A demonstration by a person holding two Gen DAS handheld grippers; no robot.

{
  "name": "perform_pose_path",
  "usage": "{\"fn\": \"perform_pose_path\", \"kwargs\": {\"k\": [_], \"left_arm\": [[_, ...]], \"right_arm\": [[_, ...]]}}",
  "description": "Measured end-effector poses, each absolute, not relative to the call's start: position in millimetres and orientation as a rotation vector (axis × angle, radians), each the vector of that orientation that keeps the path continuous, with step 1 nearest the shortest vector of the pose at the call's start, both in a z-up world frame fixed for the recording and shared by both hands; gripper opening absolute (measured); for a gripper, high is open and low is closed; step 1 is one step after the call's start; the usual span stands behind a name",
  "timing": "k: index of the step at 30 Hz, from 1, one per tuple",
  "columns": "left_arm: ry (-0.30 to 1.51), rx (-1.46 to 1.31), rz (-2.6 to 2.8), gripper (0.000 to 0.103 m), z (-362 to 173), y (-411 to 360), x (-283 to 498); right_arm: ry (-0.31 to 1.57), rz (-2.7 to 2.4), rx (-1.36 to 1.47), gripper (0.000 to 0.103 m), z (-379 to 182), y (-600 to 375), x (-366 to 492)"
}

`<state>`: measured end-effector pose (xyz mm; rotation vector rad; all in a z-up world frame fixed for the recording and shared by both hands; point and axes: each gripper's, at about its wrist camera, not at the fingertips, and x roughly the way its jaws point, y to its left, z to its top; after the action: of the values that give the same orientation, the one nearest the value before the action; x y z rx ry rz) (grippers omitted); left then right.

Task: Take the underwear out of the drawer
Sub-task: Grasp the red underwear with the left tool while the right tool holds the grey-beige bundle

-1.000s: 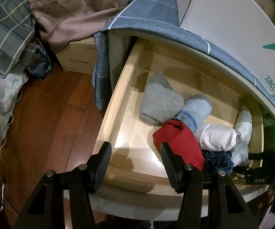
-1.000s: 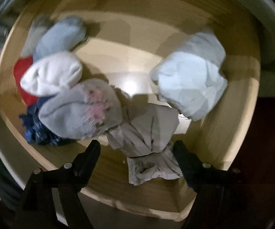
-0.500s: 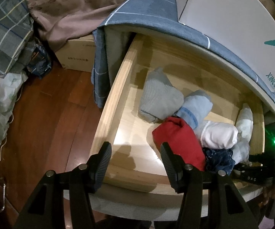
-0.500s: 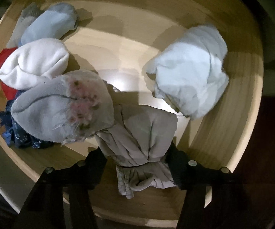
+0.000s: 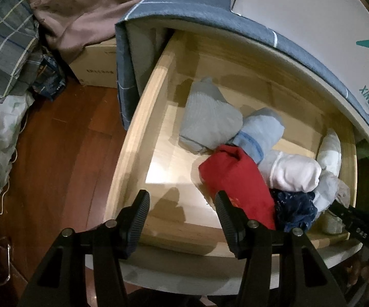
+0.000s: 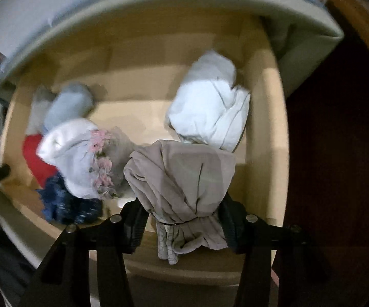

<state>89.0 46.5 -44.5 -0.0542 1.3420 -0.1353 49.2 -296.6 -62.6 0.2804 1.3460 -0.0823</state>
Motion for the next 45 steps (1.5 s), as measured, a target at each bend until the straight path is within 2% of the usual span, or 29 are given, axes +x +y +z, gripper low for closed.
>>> {"fn": "perform_pose_path", "kwargs": {"k": [6,13,23,26,29,45], "left_arm": [[1.366,-0.051,-0.133,0.055,-45.7,39.6,91.5],[1.446,-0.155,-0.207,0.055,-46.7,15.4,88.9],[1.533,-0.154,-0.23,0.055,-63.4,-35.0,91.8],[1.547,-0.136,-0.216,0.061,-71.4,-42.3,94.7],[1.573,-0.095,-0.193,0.061,-81.5,-50.3,97.0],[1.688,0.032,-0.159,0.064,-110.5,-40.9,119.0]], "right_arm": [[1.247,-0.099,0.333,0.047,-42.5,-301.1,24.1],[1.24,-0.092,0.356,0.047,-22.8,-311.8,19.7],[1.241,-0.08,0.388,0.047,-43.6,-301.6,24.4],[1.247,-0.075,0.396,0.047,-42.2,-304.9,22.8],[1.25,-0.073,0.396,0.047,-43.4,-303.9,22.7],[1.258,-0.063,0.423,0.047,-45.5,-304.7,21.8]]}}
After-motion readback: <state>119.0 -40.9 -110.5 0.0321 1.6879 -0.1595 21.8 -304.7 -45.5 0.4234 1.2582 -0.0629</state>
